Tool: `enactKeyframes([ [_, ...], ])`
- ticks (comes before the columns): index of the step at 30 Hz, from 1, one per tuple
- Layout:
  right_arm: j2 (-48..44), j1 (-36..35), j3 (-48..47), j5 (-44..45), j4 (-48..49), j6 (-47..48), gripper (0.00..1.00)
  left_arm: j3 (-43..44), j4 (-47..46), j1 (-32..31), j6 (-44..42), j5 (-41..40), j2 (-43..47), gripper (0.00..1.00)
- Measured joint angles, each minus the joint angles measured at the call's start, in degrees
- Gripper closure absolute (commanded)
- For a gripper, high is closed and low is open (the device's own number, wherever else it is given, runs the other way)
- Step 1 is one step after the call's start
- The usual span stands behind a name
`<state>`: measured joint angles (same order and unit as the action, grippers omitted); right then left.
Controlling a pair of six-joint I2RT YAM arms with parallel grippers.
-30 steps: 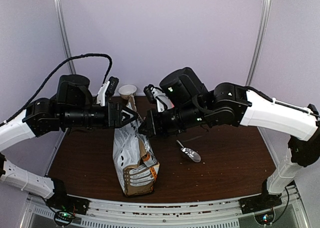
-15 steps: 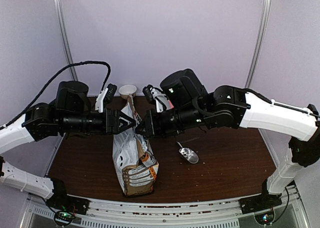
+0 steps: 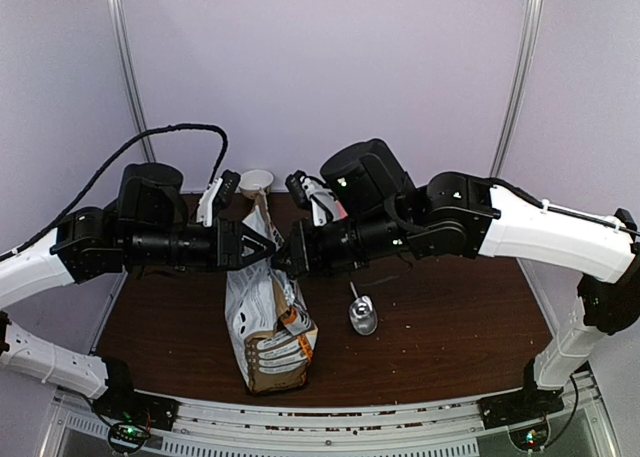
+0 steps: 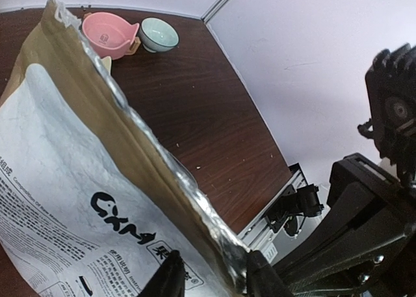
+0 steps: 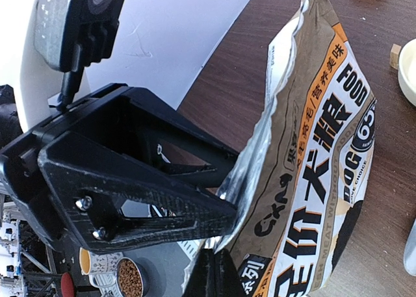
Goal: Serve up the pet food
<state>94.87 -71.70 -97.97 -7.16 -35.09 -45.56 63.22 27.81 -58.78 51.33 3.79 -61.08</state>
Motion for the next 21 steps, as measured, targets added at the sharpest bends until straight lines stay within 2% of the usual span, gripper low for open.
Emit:
enactKeyframes([
  [3, 0.0, 0.1, 0.0, 0.0, -0.2, 0.1, 1.00, 0.0, -1.4, 0.0, 0.3, 0.9, -0.5, 0.80],
  [6, 0.0, 0.1, 0.0, 0.1, -0.3, 0.2, 1.00, 0.0, -2.4, 0.1, 0.8, 1.5, -0.9, 0.98],
  [7, 0.0, 0.1, 0.0, 0.1, -0.3, 0.2, 1.00, 0.0, -2.7, 0.2, 0.8, 1.5, -0.9, 1.00],
  [21, 0.0, -0.3, -1.0, 4.7, -2.9, 0.4, 1.00, -0.9, -3.4, 0.2, 1.7, -0.2, -0.2, 1.00],
])
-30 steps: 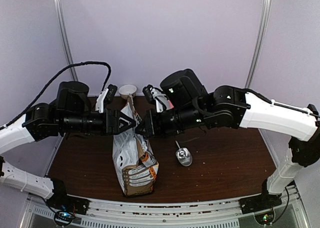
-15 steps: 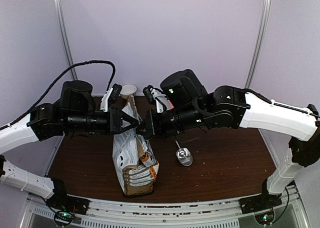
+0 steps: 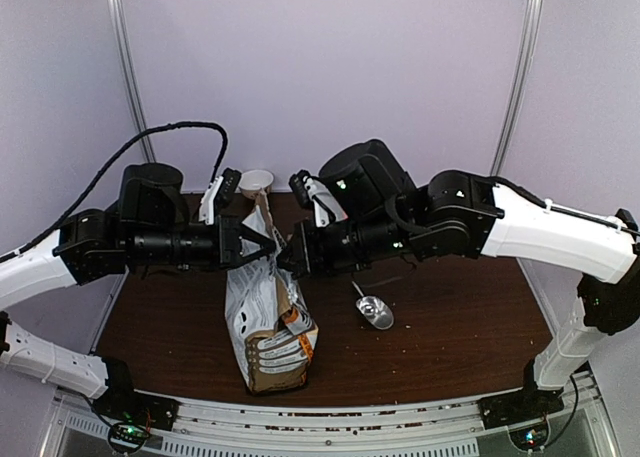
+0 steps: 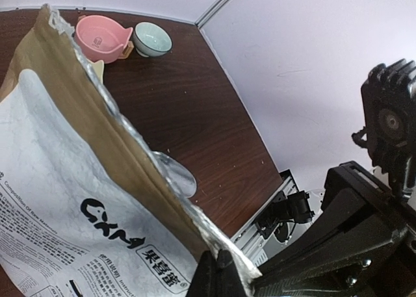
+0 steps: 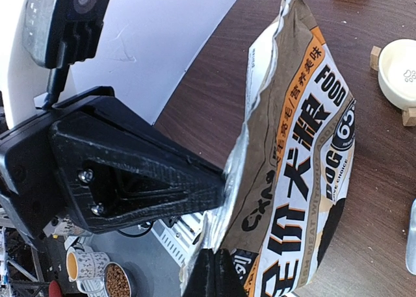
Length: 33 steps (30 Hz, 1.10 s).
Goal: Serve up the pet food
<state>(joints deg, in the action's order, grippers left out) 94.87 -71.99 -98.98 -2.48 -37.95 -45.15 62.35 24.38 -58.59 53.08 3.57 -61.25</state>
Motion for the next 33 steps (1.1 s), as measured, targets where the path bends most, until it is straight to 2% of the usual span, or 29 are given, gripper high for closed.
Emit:
enactKeyframes([
  [9, 0.0, -0.1, -0.9, 2.4, -2.7, 0.0, 1.00, 0.0, 5.3, 0.0, 0.0, -2.2, 1.0, 1.00],
  [10, 0.0, -0.1, -0.9, 2.4, -2.7, 0.0, 1.00, 0.0, 5.6, 0.0, 0.0, -2.3, 1.1, 0.96],
  [12, 0.0, -0.1, -0.9, 2.2, -2.5, 0.0, 1.00, 0.0, 5.6, 0.0, -0.2, -2.2, 1.2, 0.78],
  [14, 0.0, -0.1, -0.9, 1.2, -1.7, 0.0, 1.00, 0.0, 5.1, 0.0, -0.7, -1.8, 1.4, 0.65],
  [18, 0.0, -0.1, -0.2, -2.1, 0.7, 0.0, 1.00, 0.0, 3.5, 0.0, -1.0, -1.1, 1.9, 0.55],
  [25, 0.4, 0.1, 2.6, -7.0, 7.7, -0.9, 1.00, -0.3, 3.5, 0.0, -0.3, -1.2, 2.9, 0.53],
  [33, 0.6, 0.1, 4.4, -9.1, 11.9, -2.8, 1.00, -3.4, 3.0, 0.0, 2.2, -1.2, 6.1, 0.58],
])
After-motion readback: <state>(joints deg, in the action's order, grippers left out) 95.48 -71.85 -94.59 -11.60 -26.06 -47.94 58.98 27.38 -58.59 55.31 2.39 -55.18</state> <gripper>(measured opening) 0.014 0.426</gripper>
